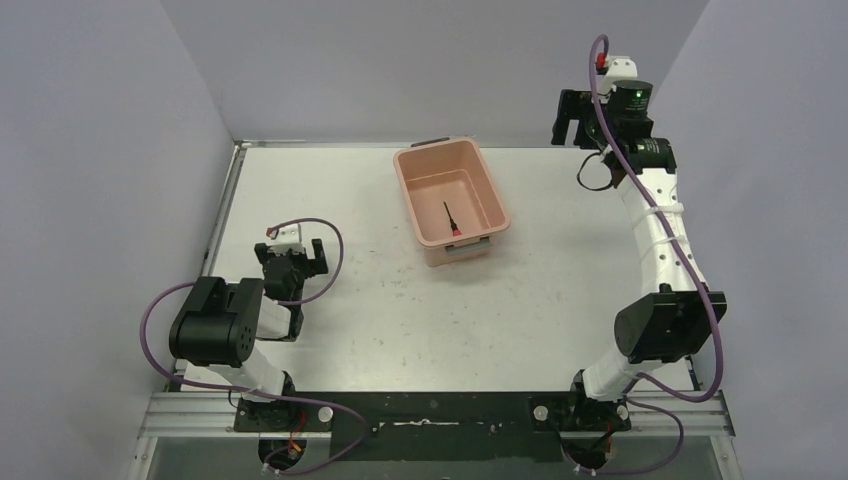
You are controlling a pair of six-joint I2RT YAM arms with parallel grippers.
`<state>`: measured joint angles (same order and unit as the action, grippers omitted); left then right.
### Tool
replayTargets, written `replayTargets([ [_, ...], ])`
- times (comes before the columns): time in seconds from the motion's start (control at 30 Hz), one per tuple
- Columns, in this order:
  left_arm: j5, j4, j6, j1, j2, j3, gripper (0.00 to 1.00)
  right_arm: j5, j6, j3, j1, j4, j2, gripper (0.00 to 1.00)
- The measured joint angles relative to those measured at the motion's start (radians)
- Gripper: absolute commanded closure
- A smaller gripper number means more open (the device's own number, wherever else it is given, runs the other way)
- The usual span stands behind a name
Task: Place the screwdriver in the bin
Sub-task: Reset both arms
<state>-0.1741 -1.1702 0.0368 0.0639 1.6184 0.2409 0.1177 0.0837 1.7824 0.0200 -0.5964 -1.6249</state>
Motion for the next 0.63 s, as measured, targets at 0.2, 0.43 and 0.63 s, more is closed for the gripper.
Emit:
replayTargets([
  [0.2,0.0,0.0,0.0,0.0,0.0,0.0,0.03,-0.001,-0.005,-0.047,-0.002,0.048,0.019,0.0],
  [0.43,0.0,0.0,0.0,0.0,0.0,0.0,0.03,-0.002,-0.005,-0.057,-0.008,0.058,0.028,0.0],
  [0.63,0.0,0.0,0.0,0.0,0.0,0.0,0.03,-0.013,-0.005,-0.057,-0.007,0.067,0.037,0.0],
])
